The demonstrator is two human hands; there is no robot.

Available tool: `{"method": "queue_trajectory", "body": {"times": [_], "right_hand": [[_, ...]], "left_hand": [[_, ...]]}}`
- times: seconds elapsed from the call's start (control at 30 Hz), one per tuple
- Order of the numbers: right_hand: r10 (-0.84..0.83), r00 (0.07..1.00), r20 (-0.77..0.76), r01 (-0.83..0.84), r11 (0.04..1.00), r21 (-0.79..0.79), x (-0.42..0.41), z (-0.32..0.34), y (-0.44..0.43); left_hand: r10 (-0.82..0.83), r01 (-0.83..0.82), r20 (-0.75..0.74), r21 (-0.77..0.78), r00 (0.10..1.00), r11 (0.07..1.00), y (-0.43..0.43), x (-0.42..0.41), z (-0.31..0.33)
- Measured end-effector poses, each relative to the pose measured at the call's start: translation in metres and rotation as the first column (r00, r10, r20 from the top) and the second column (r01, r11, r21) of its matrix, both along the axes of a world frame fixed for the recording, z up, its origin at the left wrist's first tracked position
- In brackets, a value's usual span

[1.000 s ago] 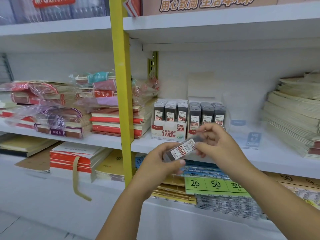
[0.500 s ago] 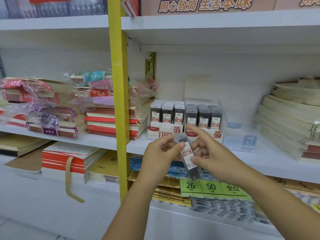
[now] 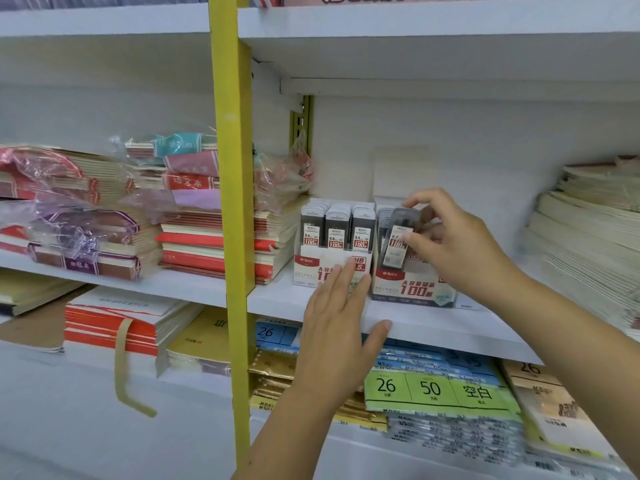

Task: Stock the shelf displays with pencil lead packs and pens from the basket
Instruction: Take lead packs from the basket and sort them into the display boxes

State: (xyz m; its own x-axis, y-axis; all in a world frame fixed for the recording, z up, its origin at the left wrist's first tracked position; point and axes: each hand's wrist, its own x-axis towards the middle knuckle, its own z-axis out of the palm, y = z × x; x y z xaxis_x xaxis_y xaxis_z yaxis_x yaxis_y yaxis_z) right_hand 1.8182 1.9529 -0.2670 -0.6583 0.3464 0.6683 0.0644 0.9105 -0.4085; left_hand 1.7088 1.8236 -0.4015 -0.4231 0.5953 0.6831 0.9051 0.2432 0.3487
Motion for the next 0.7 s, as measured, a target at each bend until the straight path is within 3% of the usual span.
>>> {"method": "queue_trajectory", "body": {"times": [0.3, 0.47, 0.53, 0.6, 0.7], "right_hand": [[-0.207, 0.977, 0.053, 0.194, 0.963, 0.185, -0.014, -0.013, 0.002], [-0.052, 0.977, -0.205, 0.056, 0.998, 0.01, 0.033, -0.054, -0.027], [-0.019, 0.971, -0.236, -0.015, 0.99, -0.138, 0.056, -0.09, -0.039], [-0.074, 0.984, -0.163, 0.021, 0.953, -0.303, 0.072, -0.138, -0.045], [-0.12, 0.978, 0.173, 0.194, 0.83, -0.522, 0.089, -0.225, -0.052]], "left_hand": [[-0.045, 0.045, 0.068, 0.006, 0.997, 0.999, -0.011, 0.005, 0.006], [-0.012, 0.001, 0.088, 0.128, 0.996, 0.992, -0.051, 0.023, -0.016], [-0.026, 0.028, 0.135, -0.01, 0.991, 1.0, -0.068, 0.027, -0.04], [-0.045, 0.098, 0.211, -0.251, 0.976, 0.963, -0.084, 0.025, -0.077], [0.054, 0.156, 0.385, -0.495, 0.921, 0.855, -0.111, 0.031, -0.144]]}}
